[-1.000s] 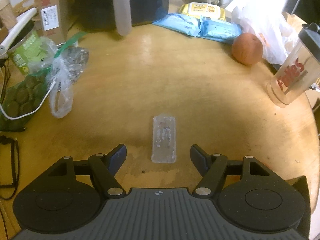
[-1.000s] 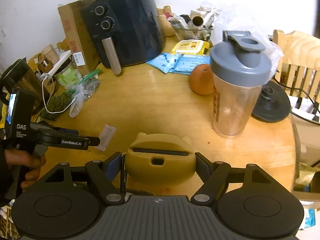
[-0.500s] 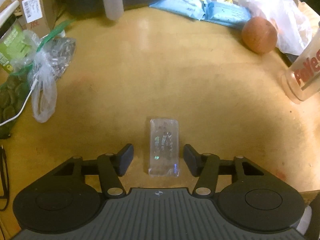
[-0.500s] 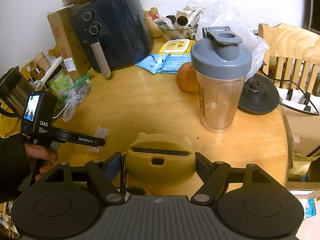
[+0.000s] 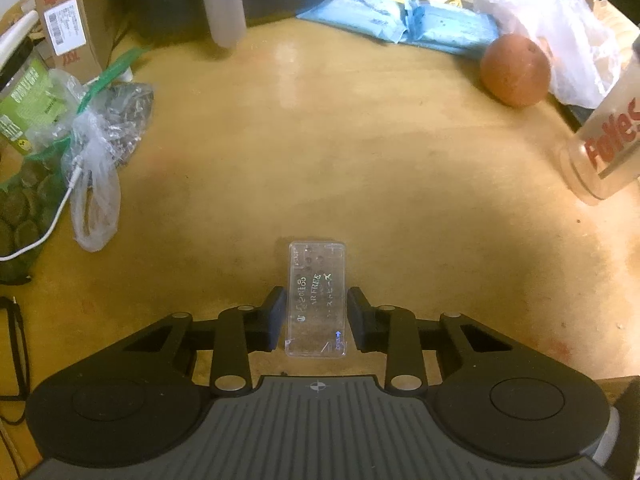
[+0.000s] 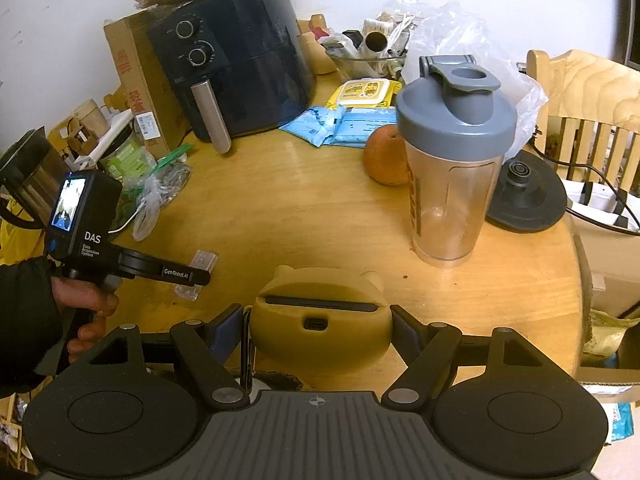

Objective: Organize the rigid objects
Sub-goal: 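Carry the clear case in the left tool and tan case in the right tool to the box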

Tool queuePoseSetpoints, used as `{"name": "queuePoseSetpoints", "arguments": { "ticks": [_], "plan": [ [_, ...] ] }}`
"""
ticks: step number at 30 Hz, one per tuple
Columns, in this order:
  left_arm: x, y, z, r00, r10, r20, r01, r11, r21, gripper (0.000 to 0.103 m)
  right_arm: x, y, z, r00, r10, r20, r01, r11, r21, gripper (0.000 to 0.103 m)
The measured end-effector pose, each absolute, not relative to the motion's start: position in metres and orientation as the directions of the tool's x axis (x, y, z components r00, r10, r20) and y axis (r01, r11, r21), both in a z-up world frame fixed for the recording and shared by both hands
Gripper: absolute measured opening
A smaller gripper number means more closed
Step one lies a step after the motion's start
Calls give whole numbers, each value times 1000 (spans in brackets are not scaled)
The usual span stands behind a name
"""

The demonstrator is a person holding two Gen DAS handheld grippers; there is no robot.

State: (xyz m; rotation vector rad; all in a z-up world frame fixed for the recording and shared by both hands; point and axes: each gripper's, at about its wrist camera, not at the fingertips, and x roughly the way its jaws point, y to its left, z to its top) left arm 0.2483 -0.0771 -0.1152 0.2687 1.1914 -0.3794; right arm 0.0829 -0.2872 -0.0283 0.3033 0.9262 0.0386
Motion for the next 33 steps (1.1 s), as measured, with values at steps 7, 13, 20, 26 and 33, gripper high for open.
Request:
{"name": "queuePoseSetpoints", "arguments": {
  "ticks": [7,13,20,26,33],
  "plan": [
    [239,-71,-97,346,-170,-923,414,910,-12,33,83,-282,-28,601,178,-779,76,958,277,78],
    [232,-63,-82,364,-186,-913,407,913,-24,33,82,-278,-27,602,187,-776,57,960,275,78],
    [217,-52,-62,385,-211,-899,403,914,-42,33,80,-273,-26,605,204,-769,38,958,284,78],
    [205,-44,-48,398,-233,-887,403,913,-58,33,75,-269,-24,610,214,-763,25,957,288,78],
    [186,-39,-32,408,-267,-873,410,908,-86,33,70,-265,-22,615,220,-757,15,957,290,78]
  ]
}}
